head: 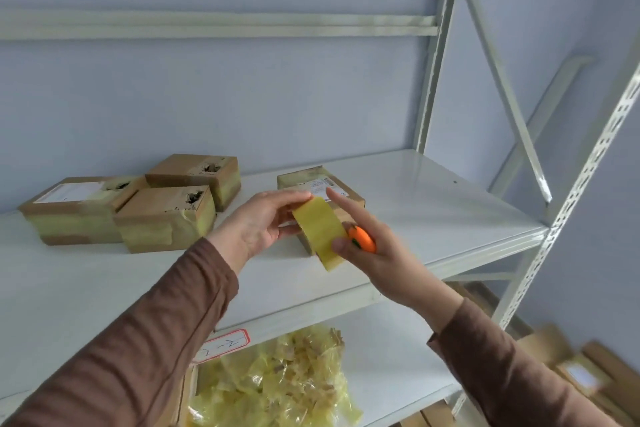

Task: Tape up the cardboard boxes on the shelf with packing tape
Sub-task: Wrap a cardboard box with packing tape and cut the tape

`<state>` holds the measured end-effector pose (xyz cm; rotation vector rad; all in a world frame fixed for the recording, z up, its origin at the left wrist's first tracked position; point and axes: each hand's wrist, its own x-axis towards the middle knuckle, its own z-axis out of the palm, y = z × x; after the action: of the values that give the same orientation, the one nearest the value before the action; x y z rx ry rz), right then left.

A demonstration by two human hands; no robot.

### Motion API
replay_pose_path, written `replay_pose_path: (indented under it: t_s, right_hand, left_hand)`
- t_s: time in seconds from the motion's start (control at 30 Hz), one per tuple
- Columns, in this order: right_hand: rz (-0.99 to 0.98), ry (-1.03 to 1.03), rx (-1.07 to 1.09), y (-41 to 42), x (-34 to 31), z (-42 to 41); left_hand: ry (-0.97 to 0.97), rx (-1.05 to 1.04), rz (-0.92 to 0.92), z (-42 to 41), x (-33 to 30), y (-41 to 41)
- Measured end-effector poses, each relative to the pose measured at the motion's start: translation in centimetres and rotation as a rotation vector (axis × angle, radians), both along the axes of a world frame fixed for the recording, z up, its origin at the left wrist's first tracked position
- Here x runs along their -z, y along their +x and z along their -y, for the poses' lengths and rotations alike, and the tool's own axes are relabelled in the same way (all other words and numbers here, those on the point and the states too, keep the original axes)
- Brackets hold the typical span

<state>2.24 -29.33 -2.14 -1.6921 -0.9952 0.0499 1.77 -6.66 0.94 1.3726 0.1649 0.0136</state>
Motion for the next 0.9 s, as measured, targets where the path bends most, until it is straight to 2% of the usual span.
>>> replay_pose_path:
  t_s: [0.2,0.3,0.37,0.43,0.5,0.57,0.67,0.77,0.9]
  right_hand:
    - [-0.038,0.044,-0.022,0.4,-1.2,1.5]
    - [-0.019,0.078,0.052,1.0,-2.4,1.4]
    - [-0.079,0.128,0.105,1.6,-3.3,1.2]
    - [-0.22,0.185,0.104,2.2,-4.3,1.0]
    - [-0.372,0.177,0.084,2.7,-4.8,1.0]
    - [-0.445,0.123,0.087,3.5,-4.7,1.6]
    - [-0.568,0.124,-0.035,4.3,-4.1,3.4]
    - [-0.568,0.034,-0.109,4.4,-2.9,5.0]
    - [-0.562,0.059,-0.036,5.7,-2.4,5.7]
  left_hand:
    - [0.333,0.014,0.079,1.7,-1.5,2.0]
    - [0.581,-0.063,0.243,2.5,-1.7,3.2]
    - [0.731,-0.102,0.326,2.9,-2.1,4.2]
    - [0.726,-0.181,0.321,2.6,-2.8,6.1]
    - [0.624,-0.291,0.254,1.7,-3.6,8.5]
    - [0.637,-0.316,0.193,1.0,-4.2,10.7]
    - [0.63,-0.384,0.147,-0.2,-4.3,13.4]
    - [0.642,-0.404,0.043,-1.9,-4.3,15.2]
    - [0.645,-0.369,-0.061,-2.7,-2.7,16.2]
